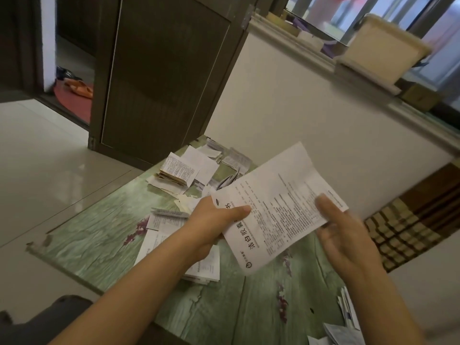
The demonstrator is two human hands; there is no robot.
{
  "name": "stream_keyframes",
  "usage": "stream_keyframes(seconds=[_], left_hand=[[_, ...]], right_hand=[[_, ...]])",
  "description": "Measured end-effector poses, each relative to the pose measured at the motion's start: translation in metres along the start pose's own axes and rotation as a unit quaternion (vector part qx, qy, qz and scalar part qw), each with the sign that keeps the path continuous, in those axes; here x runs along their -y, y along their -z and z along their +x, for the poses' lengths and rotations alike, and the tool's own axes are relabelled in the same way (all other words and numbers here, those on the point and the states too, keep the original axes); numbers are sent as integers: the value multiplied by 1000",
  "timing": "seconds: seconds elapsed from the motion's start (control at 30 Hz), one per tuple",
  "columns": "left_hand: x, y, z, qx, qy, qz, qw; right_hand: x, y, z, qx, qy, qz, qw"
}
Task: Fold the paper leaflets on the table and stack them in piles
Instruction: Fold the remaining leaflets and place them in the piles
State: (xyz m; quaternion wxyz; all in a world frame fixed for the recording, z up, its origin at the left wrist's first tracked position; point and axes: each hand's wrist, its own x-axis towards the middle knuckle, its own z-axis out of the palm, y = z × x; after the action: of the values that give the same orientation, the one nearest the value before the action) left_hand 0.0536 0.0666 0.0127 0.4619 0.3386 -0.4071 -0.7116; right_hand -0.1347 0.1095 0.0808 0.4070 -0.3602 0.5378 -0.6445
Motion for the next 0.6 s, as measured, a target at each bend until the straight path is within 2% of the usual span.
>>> stream_keyframes(seconds=[0.03,0.1,0.17,0.27,0.3,0.37,0.4,0.43,0.5,0.57,0.6], left_hand=[[0,-1,0,-5,2,-22,1000],[-1,-5,-2,-11,7,-42,999],[0,-6,-2,-10,17,-47,999],[-2,-6,-2,-14,41,-56,997],[-4,-5,-3,-16,47,-62,997],[-8,-4,-4,0,48,-113,992],[-9,-3,-3,26,50,-152,987],[-13,-2,-4,67,60,-188,978],[-17,-1,-7,129,79,-223,963],[-17,-2,-8,132,72,-205,967],[-13,-3,-7,115,52,-155,980]], right_hand=[[-3,-5,-3,41,-35,49,997],[-17,-12,-9,102,-35,-12,994],[-33,-19,-15,85,30,-138,986],[-44,-25,-20,51,150,-238,958],[-47,-24,-20,61,216,-295,929],[-54,-24,-21,103,343,-428,830],[-59,-23,-20,113,376,-485,781],[-63,-22,-20,114,383,-520,755],[-67,-21,-17,104,378,-550,738],[-67,-21,-18,91,389,-572,716],[-68,-21,-19,99,377,-578,717]])
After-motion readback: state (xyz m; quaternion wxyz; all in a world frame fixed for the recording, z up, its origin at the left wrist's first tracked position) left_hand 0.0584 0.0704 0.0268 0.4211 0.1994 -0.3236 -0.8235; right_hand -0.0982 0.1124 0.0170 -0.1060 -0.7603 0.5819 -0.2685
